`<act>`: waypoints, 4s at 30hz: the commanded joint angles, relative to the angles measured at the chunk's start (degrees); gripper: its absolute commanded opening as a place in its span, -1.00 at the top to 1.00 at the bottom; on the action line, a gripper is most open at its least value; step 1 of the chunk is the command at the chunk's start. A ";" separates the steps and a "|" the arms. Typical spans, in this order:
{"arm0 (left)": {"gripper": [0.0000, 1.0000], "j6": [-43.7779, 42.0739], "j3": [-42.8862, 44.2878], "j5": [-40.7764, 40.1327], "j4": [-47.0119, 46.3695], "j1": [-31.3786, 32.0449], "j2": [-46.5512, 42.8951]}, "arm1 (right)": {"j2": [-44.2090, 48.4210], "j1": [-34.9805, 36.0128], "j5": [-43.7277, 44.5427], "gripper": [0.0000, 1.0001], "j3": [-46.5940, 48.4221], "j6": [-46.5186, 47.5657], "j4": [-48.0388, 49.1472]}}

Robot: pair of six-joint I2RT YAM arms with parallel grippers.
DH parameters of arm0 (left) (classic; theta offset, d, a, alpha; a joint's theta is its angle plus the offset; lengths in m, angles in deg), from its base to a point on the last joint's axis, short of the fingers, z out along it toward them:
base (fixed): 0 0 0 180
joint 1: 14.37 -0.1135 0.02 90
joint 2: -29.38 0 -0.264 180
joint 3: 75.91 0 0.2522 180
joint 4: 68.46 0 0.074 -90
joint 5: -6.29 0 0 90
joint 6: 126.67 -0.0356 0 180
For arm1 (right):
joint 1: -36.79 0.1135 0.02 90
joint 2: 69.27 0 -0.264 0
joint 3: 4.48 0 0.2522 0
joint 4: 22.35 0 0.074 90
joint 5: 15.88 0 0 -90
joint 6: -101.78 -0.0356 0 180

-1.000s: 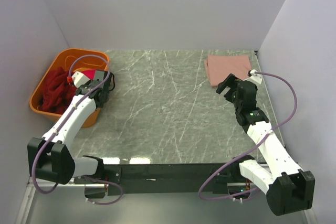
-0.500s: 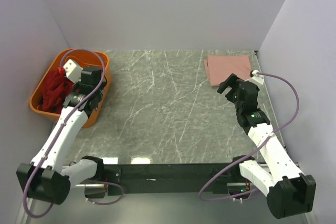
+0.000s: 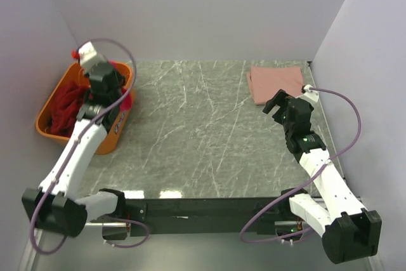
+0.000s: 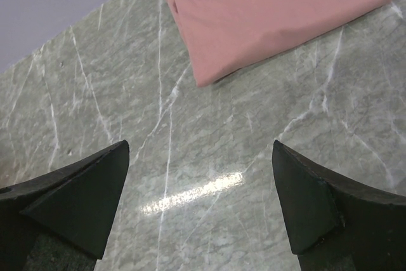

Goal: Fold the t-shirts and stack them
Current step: Grab the tshirt from the pile, then move the tshirt to the center of the board, then flatten the tshirt out

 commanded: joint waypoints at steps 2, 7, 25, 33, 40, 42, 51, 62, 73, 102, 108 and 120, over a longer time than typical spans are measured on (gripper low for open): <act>0.99 -18.67 17.20 -1.63 -12.53 0.05 8.00 | -0.12 -0.25 2.26 -0.98 2.99 1.20 0.41; 0.99 -21.77 35.14 9.67 -9.98 0.05 14.52 | -0.03 -0.34 2.61 -0.98 2.99 0.85 0.67; 0.99 -19.05 75.34 39.31 -9.87 23.60 34.21 | 4.37 -1.39 5.43 -0.99 0.44 0.93 -0.91; 0.99 -10.61 76.74 45.56 -13.75 27.39 35.79 | 5.60 -2.62 8.86 -0.99 0.36 -0.12 -3.38; 0.99 -5.42 78.06 49.95 -22.44 29.84 41.23 | 5.77 -3.24 9.21 -0.99 0.62 -0.21 -4.08; 0.99 -5.33 78.67 50.49 -24.55 31.24 42.64 | 6.12 -3.32 9.21 -0.99 0.36 0.05 -3.90; 0.99 -6.11 76.24 47.08 -29.21 34.42 44.42 | 6.13 -3.85 9.82 -0.99 -0.09 0.67 -4.16; 0.99 8.47 15.17 39.25 -26.67 13.07 20.34 | 3.05 -3.94 0.69 -0.99 0.88 1.55 -3.55; 0.99 7.07 -12.20 29.58 -21.24 10.95 13.82 | -11.26 4.66 -12.06 -0.82 3.34 1.11 -6.62; 0.99 7.51 -15.38 24.56 -19.55 8.93 11.71 | -36.42 10.39 -10.85 1.00 16.52 1.72 -7.24; 0.99 6.63 -13.88 24.91 -20.96 8.93 9.78 | -25.27 10.47 -3.36 1.00 13.72 5.93 -3.65; 0.99 7.59 -14.40 24.12 -18.85 8.93 9.60 | -30.95 10.12 -11.96 0.02 11.25 7.35 -4.87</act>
